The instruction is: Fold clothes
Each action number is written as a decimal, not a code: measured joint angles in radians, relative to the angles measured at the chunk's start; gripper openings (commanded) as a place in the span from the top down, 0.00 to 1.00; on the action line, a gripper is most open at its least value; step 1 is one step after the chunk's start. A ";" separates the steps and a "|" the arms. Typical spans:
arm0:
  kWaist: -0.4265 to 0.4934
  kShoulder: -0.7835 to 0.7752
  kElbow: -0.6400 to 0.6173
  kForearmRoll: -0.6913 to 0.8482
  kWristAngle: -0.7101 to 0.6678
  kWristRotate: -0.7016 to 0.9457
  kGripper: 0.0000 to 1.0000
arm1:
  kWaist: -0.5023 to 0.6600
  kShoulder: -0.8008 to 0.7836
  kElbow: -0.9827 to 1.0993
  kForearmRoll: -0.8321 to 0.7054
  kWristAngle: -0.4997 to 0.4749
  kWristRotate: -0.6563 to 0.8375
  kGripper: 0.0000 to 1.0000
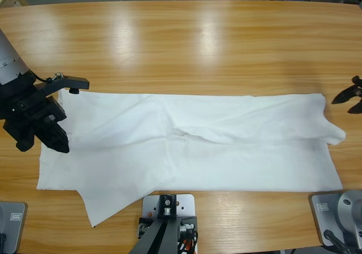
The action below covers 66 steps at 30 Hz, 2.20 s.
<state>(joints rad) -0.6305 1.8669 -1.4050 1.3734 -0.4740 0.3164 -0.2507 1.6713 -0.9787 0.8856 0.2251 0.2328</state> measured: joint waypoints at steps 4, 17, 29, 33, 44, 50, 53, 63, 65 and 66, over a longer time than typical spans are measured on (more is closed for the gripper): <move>-0.018 0.009 0.035 -0.023 0.000 0.000 1.00 | -0.003 0.030 0.007 -0.036 0.028 0.001 0.49; -0.045 0.131 0.036 -0.032 0.000 -0.020 0.47 | -0.014 0.004 0.013 -0.002 0.054 0.001 0.35; -0.046 0.238 0.102 0.076 0.002 -0.078 0.33 | 0.049 -0.105 0.014 0.050 0.098 -0.012 0.29; -0.038 0.131 0.062 0.019 0.018 -0.209 0.51 | 0.226 -0.163 -0.008 0.025 0.147 -0.016 0.29; 0.180 -0.013 0.129 -0.315 0.013 -0.395 0.51 | 0.390 -0.194 -0.045 -0.040 0.255 -0.030 0.29; 0.190 -0.107 0.393 -0.610 0.001 -0.719 0.50 | 0.393 -0.194 -0.045 -0.040 0.255 -0.038 0.29; 0.190 -0.179 0.499 -0.713 -0.001 -0.889 0.50 | 0.394 -0.194 -0.045 -0.042 0.255 -0.042 0.29; 0.190 -0.231 0.663 -0.876 -0.022 -1.062 0.49 | 0.394 -0.193 0.005 -0.049 0.255 -0.049 0.29; 0.190 -0.231 0.695 -0.904 -0.022 -1.071 0.49 | 0.394 -0.193 0.015 -0.052 0.254 -0.049 0.29; 0.190 -0.231 0.709 -0.919 -0.022 -1.077 0.49 | 0.394 -0.193 0.018 -0.053 0.254 -0.049 0.29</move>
<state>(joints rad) -0.4406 1.6363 -0.6964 0.4546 -0.4964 -0.7609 0.1432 1.4783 -0.9609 0.8326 0.4796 0.1834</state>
